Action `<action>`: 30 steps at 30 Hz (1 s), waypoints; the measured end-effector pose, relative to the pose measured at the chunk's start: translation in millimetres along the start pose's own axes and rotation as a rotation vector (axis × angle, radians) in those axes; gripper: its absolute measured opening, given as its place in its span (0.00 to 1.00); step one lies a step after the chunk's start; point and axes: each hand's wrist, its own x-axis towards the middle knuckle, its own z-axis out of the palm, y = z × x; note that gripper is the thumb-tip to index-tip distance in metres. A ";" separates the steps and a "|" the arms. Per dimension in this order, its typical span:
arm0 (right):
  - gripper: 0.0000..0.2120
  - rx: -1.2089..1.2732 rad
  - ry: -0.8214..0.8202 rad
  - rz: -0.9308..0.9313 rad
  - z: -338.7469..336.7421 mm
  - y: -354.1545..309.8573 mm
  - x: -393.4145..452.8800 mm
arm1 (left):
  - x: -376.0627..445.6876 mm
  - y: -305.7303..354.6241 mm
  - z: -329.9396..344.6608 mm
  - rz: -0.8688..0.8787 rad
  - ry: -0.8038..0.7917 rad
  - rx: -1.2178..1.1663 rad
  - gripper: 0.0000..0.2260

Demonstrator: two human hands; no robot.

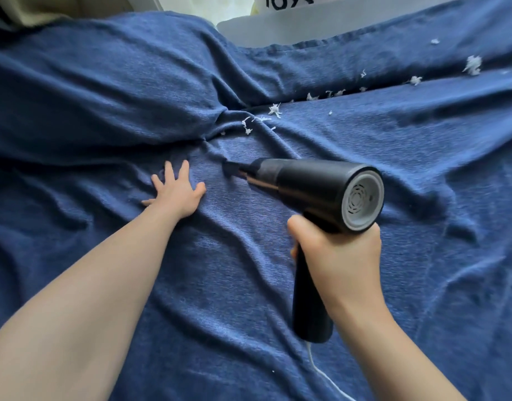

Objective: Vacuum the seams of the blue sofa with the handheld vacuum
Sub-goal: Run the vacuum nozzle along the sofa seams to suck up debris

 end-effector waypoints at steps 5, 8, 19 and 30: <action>0.18 0.056 0.038 -0.020 -11.6 -0.3 18.5 | 9.0 2.9 -8.0 -0.026 -0.056 0.065 0.33; 0.20 0.081 0.011 -0.013 -0.4 2.0 30.1 | -3.3 15.2 -3.2 -0.031 0.058 0.056 0.31; 0.15 0.056 0.067 -0.019 44.1 -4.5 63.5 | 19.1 63.1 12.7 0.149 0.030 0.082 0.34; 0.15 0.006 0.059 0.002 45.8 -15.5 71.9 | 22.0 67.8 18.2 0.110 -0.009 0.122 0.36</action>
